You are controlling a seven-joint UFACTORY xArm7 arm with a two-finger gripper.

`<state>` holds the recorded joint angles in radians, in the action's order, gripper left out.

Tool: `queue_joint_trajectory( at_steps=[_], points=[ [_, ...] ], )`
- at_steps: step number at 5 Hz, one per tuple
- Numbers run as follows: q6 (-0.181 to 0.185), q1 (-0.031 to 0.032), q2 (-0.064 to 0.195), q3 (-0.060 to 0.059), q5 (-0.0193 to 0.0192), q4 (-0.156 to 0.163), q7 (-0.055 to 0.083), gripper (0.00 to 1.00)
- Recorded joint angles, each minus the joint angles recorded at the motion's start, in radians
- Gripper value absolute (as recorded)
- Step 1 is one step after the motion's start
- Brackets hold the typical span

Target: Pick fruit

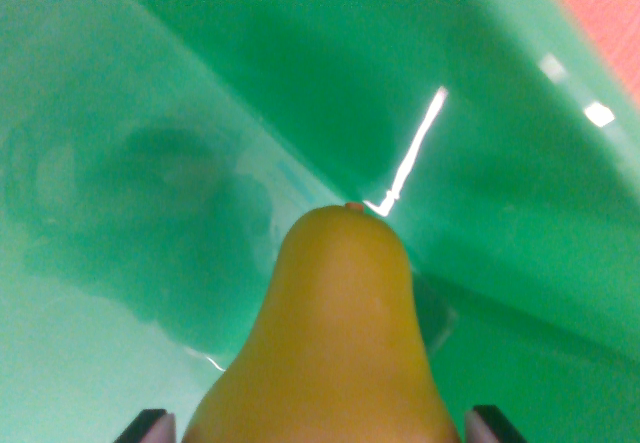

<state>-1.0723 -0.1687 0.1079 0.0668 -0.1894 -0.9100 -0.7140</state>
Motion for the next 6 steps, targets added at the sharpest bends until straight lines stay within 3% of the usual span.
queue_joint_trajectory(
  at_steps=[1, 2, 3, 4, 5, 6],
  points=[
    [-0.044, 0.0011, -0.021, -0.001, 0.0021, -0.024, 0.006, 1.0],
    [-0.044, 0.0011, -0.021, -0.001, 0.0021, -0.024, 0.006, 1.0],
    [-0.091, 0.0022, -0.042, -0.001, 0.0044, -0.05, 0.013, 1.0],
    [-0.091, 0.0022, -0.042, -0.001, 0.0044, -0.05, 0.013, 1.0],
    [-0.138, 0.0033, -0.064, -0.002, 0.0066, -0.075, 0.019, 1.0],
    [-0.138, 0.0033, -0.064, -0.002, 0.0066, -0.075, 0.019, 1.0]
  ],
)
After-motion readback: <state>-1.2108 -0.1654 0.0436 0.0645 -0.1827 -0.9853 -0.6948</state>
